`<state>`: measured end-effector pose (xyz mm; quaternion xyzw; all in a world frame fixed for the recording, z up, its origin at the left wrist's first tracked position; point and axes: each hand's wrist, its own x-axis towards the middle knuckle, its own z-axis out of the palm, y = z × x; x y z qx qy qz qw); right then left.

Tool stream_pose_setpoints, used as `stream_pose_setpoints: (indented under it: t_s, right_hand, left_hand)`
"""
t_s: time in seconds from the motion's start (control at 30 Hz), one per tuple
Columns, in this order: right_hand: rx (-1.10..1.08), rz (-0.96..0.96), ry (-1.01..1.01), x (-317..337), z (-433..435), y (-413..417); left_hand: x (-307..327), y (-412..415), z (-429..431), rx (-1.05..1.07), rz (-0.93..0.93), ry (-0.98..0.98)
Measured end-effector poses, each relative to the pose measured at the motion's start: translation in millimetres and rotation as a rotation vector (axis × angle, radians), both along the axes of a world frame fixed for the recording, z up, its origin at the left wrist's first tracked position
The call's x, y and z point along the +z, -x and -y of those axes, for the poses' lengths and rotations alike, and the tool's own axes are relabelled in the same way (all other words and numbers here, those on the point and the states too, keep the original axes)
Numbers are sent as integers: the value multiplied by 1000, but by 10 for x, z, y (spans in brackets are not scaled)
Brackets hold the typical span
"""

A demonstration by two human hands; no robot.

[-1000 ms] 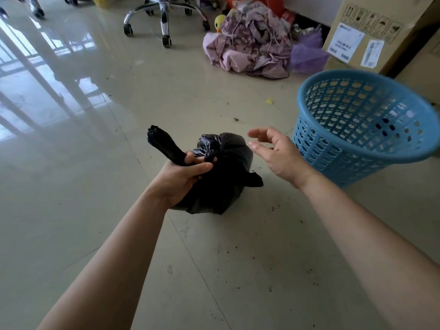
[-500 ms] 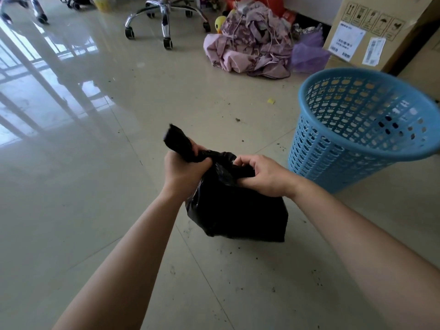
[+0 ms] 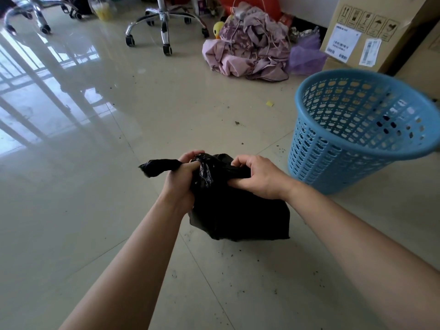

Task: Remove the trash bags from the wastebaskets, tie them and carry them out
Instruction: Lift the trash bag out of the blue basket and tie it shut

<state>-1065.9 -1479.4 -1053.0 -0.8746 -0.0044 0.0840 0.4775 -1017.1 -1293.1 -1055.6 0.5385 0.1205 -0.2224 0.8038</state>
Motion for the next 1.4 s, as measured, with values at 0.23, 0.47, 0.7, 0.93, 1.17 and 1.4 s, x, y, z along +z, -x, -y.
stream_pose_setpoints:
  t_s: [0.23,0.47,0.7,0.93,1.17,1.4]
  right_hand:
    - [-57,43,4,-21,-10,14]
    - [13,8,48,-90,-23,67]
    - [16,-211,-126,-107,-2,61]
    - [-302,105,13,-118,-7,5]
    - [-52,72,-112,7,-87,-32]
    - [-90,364,272,18,133,-125]
  left_hand:
    - [-3,40,-43,-64,0,127]
    - [-127,-3,-40,32,153,-207]
    - [-199,10,-81,122,114,-218]
    - [-282,10,-133,24,142,-122]
    - [-263,68,-106,-121,238,-35]
    - [-88,-44,-118,-135,371,-143]
